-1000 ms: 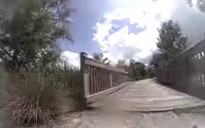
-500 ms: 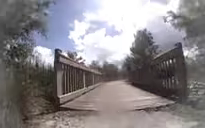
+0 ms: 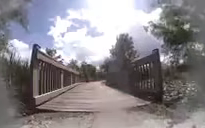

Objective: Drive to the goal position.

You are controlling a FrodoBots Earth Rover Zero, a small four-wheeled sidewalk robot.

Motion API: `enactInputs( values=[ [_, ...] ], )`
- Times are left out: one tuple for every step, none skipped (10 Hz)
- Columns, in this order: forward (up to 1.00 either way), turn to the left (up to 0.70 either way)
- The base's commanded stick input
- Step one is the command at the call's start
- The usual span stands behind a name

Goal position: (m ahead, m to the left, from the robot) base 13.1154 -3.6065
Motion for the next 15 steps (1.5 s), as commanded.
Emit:
enactInputs(
  values=[
    [0.00,0.00],
    [0.00,0.00],
    [0.14,0.00],
    [0.40,0.00],
    [0.65,0.00],
    [0.70,0.00],
    [0.70,0.00],
    [0.70,0.00],
    [0.70,0.00],
    [0.70,0.00],
    [0.70,0.00],
    [0.70,0.00],
    [0.70,0.00],
    [0.70,0.00],
    [0.70,0.00]
  ],
)
